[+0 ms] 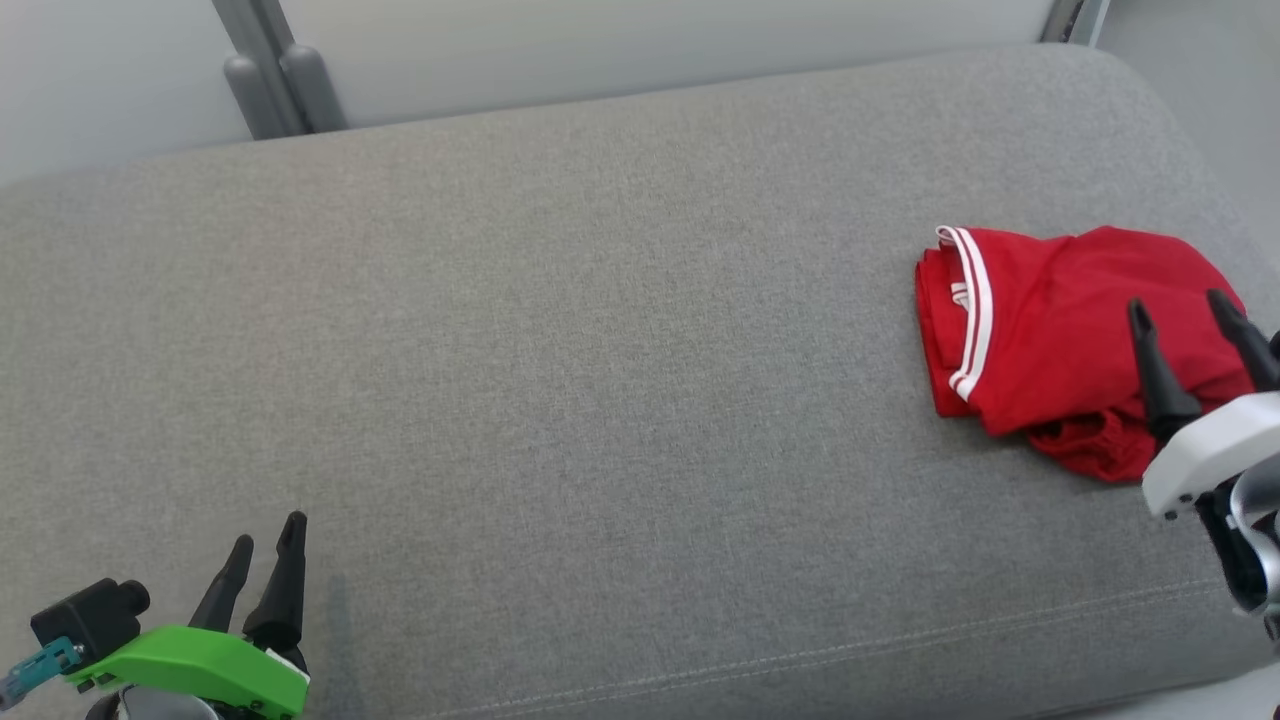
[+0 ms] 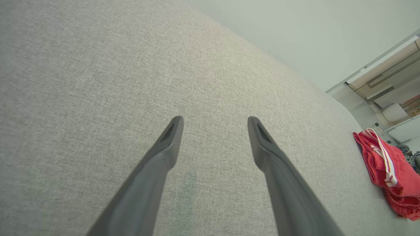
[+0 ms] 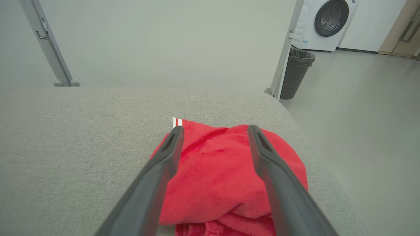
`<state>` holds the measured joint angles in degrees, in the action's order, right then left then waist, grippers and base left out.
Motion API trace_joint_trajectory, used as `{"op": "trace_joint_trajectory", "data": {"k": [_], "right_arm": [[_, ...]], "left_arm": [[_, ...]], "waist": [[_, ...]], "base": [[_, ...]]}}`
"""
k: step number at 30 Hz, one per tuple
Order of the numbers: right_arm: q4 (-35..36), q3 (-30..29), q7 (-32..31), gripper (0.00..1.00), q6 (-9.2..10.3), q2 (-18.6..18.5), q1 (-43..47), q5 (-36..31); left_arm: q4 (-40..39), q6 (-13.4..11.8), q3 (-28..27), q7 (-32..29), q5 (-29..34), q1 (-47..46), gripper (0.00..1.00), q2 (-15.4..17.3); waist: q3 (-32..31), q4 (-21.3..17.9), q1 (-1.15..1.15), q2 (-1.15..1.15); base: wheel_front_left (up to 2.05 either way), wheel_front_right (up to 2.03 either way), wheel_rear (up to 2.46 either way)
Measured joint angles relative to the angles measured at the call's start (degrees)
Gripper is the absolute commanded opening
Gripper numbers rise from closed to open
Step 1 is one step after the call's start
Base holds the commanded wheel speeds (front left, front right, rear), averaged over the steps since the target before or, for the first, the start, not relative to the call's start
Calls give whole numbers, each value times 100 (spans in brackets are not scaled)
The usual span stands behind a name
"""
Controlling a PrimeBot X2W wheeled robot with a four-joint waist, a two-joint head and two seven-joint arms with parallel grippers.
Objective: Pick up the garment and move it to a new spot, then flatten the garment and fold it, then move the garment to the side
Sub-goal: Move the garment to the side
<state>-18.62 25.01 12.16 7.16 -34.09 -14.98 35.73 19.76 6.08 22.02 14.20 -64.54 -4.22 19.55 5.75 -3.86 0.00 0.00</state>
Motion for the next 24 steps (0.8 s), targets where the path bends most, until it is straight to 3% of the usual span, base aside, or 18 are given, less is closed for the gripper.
{"op": "trace_joint_trajectory", "data": {"k": [9,24], "right_arm": [[82,-122,115,100,0,567,848,-494],[334,-528,201,100,0,1647,1673,-1358]], "left_arm": [[-278,-227,-34,4,860,113,100,119],[-922,-491,-229,4,2305,531,100,135]], "waist": [[-577,193,0,0],[-902,346,0,0]], "base": [[0,0,0],[0,0,0]]}}
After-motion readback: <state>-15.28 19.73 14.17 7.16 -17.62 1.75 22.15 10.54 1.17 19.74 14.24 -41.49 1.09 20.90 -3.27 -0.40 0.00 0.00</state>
